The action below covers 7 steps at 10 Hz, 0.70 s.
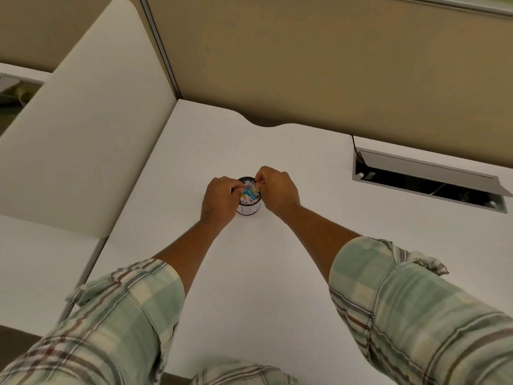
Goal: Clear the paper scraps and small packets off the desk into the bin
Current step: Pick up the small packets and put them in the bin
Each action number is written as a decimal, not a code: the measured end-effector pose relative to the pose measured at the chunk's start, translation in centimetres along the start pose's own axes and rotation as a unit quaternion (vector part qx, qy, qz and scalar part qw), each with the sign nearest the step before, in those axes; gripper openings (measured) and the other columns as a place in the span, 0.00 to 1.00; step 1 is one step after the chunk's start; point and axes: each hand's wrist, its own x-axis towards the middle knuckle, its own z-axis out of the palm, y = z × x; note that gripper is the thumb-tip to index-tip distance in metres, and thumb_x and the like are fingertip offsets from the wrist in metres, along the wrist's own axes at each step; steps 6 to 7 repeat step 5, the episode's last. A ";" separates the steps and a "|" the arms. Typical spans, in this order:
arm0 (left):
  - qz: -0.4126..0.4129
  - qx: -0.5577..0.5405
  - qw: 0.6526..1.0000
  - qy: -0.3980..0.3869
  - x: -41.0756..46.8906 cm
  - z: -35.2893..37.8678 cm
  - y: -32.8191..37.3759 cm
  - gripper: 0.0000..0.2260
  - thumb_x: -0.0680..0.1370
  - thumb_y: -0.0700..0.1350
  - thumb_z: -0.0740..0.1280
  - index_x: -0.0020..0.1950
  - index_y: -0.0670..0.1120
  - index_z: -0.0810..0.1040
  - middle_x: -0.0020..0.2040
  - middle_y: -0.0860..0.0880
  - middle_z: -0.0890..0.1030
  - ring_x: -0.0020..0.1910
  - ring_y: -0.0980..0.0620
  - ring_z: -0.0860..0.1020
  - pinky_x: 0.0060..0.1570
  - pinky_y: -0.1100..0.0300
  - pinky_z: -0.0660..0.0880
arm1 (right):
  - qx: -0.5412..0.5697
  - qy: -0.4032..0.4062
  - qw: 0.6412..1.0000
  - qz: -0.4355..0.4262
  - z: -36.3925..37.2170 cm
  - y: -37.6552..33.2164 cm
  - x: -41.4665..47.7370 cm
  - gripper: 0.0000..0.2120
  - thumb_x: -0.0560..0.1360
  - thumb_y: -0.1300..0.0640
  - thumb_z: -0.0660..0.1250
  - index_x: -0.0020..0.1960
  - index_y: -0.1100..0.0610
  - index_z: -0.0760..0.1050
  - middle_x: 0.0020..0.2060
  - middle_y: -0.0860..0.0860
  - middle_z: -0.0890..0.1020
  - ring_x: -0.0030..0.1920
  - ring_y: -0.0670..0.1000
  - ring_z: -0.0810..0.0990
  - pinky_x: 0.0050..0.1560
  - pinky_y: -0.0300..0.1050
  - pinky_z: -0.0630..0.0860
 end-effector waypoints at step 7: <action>-0.049 -0.001 0.998 -0.025 0.5 -1.4 1.1 0.03 0.77 0.43 0.72 0.48 0.48 0.85 0.47 0.49 0.86 0.49 0.49 0.81 0.48 0.51 0.80 | 0.034 0.011 0.999 0.019 -2.3 0.1 -1.2 0.06 0.79 0.61 0.65 0.51 0.54 0.81 0.46 0.51 0.85 0.45 0.52 0.82 0.46 0.47 0.82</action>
